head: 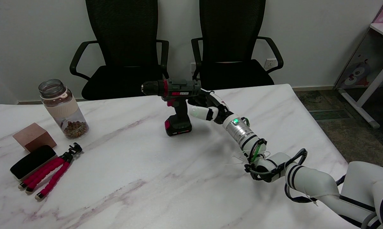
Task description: Pick up the power screwdriver.
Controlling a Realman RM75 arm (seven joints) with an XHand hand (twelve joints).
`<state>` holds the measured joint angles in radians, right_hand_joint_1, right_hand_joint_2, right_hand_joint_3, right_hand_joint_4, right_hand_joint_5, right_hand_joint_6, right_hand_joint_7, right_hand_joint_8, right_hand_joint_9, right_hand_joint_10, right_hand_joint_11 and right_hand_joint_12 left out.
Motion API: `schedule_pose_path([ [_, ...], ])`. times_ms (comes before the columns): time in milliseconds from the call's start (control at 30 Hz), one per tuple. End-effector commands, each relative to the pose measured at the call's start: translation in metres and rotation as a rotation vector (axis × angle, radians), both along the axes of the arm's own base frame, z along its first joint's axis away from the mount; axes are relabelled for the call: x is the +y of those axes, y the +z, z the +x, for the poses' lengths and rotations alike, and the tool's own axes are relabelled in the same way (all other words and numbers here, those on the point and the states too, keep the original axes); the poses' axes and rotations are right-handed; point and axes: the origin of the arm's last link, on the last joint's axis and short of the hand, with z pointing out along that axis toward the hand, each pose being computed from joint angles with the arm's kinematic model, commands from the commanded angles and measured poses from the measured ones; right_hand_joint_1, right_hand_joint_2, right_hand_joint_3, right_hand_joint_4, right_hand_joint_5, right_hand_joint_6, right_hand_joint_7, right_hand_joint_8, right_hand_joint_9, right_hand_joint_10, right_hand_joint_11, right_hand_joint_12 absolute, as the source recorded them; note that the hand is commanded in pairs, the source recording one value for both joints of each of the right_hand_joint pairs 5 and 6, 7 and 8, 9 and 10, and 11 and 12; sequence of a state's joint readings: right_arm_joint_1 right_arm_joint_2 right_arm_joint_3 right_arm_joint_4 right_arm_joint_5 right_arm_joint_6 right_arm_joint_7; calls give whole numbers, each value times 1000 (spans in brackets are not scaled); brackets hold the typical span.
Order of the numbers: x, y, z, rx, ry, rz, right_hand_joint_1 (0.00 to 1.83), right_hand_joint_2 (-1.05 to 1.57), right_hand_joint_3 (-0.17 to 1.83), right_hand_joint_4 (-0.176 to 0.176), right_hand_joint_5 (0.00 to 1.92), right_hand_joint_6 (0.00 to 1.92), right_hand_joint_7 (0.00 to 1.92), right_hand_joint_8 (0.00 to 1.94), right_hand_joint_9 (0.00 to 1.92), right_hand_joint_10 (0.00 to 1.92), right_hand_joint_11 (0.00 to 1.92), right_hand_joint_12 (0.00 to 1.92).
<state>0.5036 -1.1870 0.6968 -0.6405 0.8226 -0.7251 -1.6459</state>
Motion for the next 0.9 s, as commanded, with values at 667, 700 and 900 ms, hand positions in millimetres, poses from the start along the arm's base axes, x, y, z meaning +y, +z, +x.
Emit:
schedule_pose_path([
  [667,-2,-38,-7,-151,-20,47,860,-405,1041,176,429,429,429,429,243,243,311,311],
  [700,-2,-38,-7,-152,-20,47,860,-404,1041,176,431,431,431,431,241,241,308,308],
  [900,-3,-40,-6,-155,-18,49,860,-407,1039,176,429,429,429,429,240,240,300,300],
])
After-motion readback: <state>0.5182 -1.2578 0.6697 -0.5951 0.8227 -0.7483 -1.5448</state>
